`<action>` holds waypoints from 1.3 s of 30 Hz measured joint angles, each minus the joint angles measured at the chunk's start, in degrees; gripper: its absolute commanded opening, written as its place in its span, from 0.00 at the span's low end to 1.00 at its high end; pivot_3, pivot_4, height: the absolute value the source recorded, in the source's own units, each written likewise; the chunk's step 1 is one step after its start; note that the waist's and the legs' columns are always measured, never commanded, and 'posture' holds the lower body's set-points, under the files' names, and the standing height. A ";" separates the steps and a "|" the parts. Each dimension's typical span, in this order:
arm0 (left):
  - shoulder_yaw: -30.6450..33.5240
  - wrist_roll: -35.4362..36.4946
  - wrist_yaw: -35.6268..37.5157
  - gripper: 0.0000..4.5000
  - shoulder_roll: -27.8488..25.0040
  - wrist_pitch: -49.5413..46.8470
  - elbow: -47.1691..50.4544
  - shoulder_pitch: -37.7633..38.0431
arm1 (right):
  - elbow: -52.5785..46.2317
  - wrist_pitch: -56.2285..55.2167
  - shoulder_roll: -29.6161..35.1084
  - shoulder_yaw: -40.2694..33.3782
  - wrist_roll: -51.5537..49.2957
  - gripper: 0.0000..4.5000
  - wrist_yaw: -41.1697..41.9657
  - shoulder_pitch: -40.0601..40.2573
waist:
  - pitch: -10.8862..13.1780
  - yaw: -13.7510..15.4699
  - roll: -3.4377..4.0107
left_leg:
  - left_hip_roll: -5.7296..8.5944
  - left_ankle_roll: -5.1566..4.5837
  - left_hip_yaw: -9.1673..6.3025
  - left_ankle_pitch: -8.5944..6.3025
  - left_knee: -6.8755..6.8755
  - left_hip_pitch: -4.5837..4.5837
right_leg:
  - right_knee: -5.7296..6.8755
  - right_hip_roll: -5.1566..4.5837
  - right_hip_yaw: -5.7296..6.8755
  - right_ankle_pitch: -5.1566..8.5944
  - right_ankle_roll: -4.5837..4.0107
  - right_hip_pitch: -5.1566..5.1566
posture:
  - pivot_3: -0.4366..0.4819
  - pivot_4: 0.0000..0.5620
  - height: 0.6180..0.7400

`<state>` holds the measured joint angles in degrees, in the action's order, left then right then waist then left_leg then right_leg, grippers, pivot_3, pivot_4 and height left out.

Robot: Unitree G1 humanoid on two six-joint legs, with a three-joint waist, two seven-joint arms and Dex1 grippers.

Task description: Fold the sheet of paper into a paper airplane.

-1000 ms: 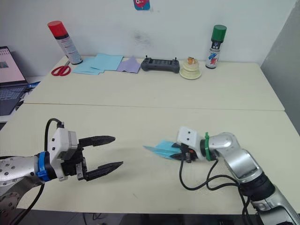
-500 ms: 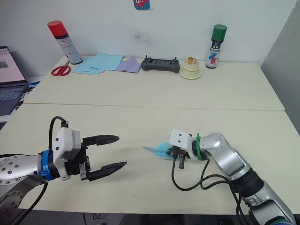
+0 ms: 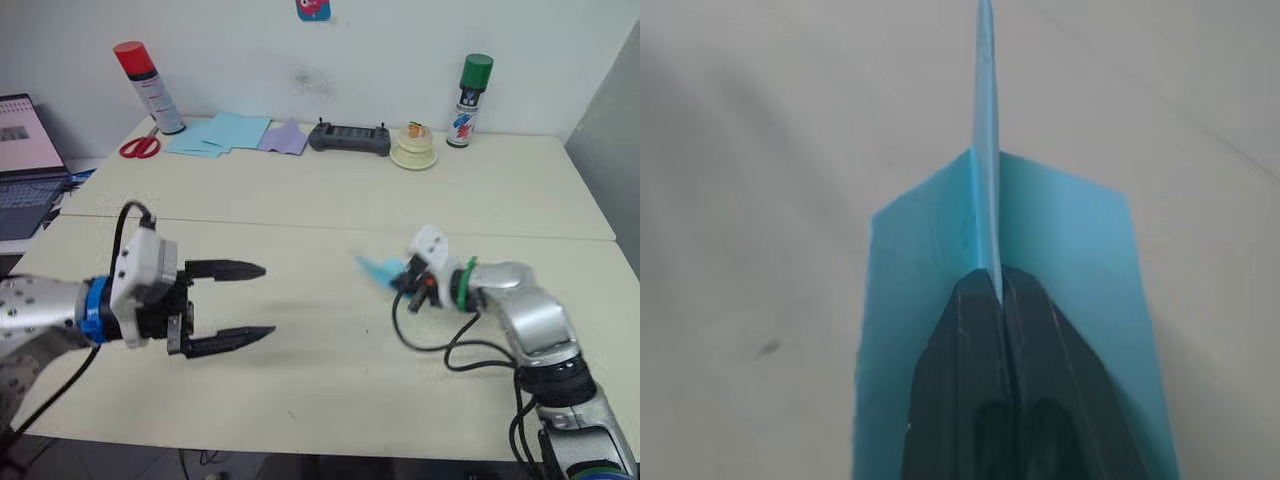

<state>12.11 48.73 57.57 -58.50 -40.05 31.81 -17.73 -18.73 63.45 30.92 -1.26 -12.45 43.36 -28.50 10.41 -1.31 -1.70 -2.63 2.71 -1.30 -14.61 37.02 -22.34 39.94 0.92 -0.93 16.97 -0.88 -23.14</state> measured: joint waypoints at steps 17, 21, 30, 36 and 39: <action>-15.32 -7.91 10.65 1.00 7.10 0.88 -15.99 -21.36 | -2.44 12.25 -11.74 -9.33 2.12 0.04 -24.32 5.06 | 0.04 -1.20 0.07 | 0.06 0.00 0.06 0.00 -0.01 -0.30 | 0.01 0.10 -0.06 0.00 -0.01 -0.26 | 0.48 0.27 1.00; -15.34 -9.64 11.01 1.00 7.64 1.63 -16.44 -21.36 | -2.44 11.99 -11.77 -9.35 0.80 0.29 -24.16 5.93 | 0.04 -0.98 0.07 | 0.07 0.00 0.05 0.00 0.00 -0.32 | 0.01 0.10 -0.05 0.01 0.00 -0.26 | 0.48 0.27 1.00; -15.34 -10.89 11.66 1.00 8.50 1.95 -16.43 -20.36 | -4.47 11.76 -8.24 -10.21 -2.35 1.00 -23.52 4.71 | 0.04 -0.91 0.06 | 0.06 0.00 0.03 0.00 0.00 -0.32 | 0.02 0.11 -0.03 0.00 -0.01 -0.26 | 0.48 0.27 1.00; -14.98 -11.14 11.78 1.00 8.65 2.70 -16.44 -19.12 | -6.40 11.28 -5.37 -10.97 -4.42 1.00 -22.79 2.82 | 0.04 -0.89 0.07 | 0.05 0.00 0.04 0.00 0.00 -0.32 | 0.02 0.11 -0.04 -0.01 -0.02 -0.26 | 0.48 0.27 1.00; -14.76 -11.55 11.88 1.00 8.41 3.19 -16.70 -17.56 | -7.12 9.13 -0.81 -11.00 -6.33 1.00 -19.36 2.70 | 0.04 -0.64 0.07 | 0.06 -0.01 0.04 0.00 -0.01 -0.33 | -0.01 0.11 -0.03 -0.01 -0.02 -0.26 | 0.48 0.27 1.00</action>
<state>-2.65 37.17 69.46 -50.09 -36.86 15.11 -35.29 -25.84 72.58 30.11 -12.26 -18.78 24.00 -25.80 10.45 -1.95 -1.63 -2.57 2.70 -1.26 -14.61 37.01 -22.66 39.93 1.03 -0.96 16.96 -0.90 -23.40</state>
